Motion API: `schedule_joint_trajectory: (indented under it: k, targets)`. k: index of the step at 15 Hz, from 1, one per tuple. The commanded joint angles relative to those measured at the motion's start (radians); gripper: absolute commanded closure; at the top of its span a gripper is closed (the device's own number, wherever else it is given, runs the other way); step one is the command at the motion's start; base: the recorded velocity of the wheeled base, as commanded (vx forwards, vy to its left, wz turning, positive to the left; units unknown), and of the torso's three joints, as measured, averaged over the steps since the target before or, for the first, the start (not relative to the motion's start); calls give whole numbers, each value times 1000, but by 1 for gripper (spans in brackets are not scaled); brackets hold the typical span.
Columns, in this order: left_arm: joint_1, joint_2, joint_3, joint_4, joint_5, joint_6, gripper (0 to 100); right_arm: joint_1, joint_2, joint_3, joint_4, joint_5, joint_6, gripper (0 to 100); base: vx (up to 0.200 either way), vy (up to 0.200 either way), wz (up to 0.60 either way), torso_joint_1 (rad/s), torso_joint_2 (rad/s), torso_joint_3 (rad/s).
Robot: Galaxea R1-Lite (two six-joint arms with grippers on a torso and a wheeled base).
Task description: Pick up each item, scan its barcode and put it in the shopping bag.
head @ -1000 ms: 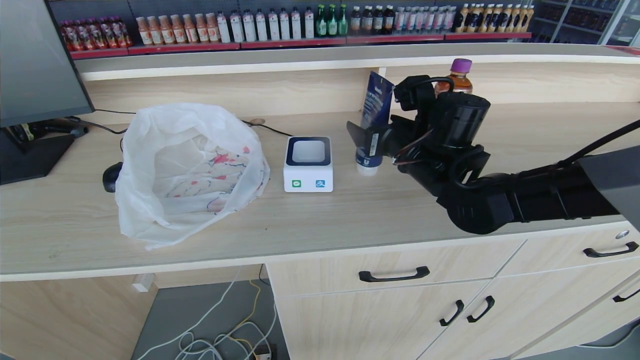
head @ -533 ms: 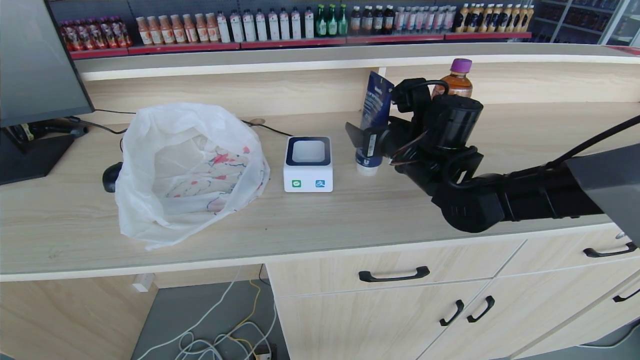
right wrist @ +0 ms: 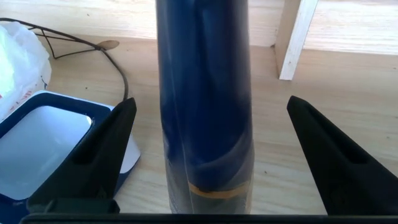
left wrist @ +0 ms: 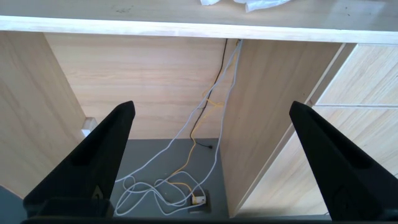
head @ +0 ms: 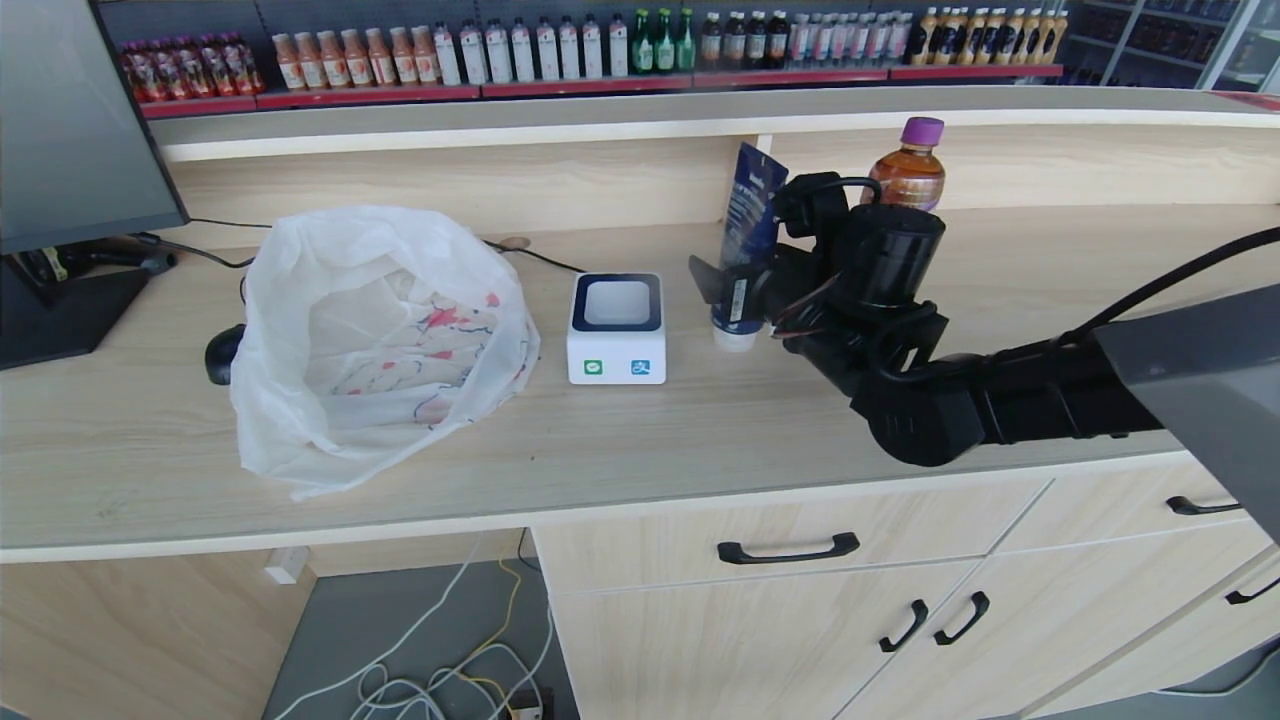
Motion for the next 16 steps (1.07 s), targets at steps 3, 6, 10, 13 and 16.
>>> schedule_joint_trajectory:
  k: [3,6,10,13,16]
  targets:
    - [0,0,0,0,0,0,0,-1,45,-43,1,0,-1,0,0,0,0,0,0,0]
    - [0,0,0,0,0,0,0,-7,45,-65,6,0,-1,0,0,0,0,0,0,0]
    - [0,0,0,0,0,0,0,-9,42,-75,7,0,-1,0,0,0,0,0,0,0]
    - [0,0,0,0,0,0,0,-10,42,-71,7,0,-2,0,0,0,0,0,0,0]
    - [0,0,0,0,0,0,0,-10,44,-71,6,0,-1,100,0,0,0,0,0,0]
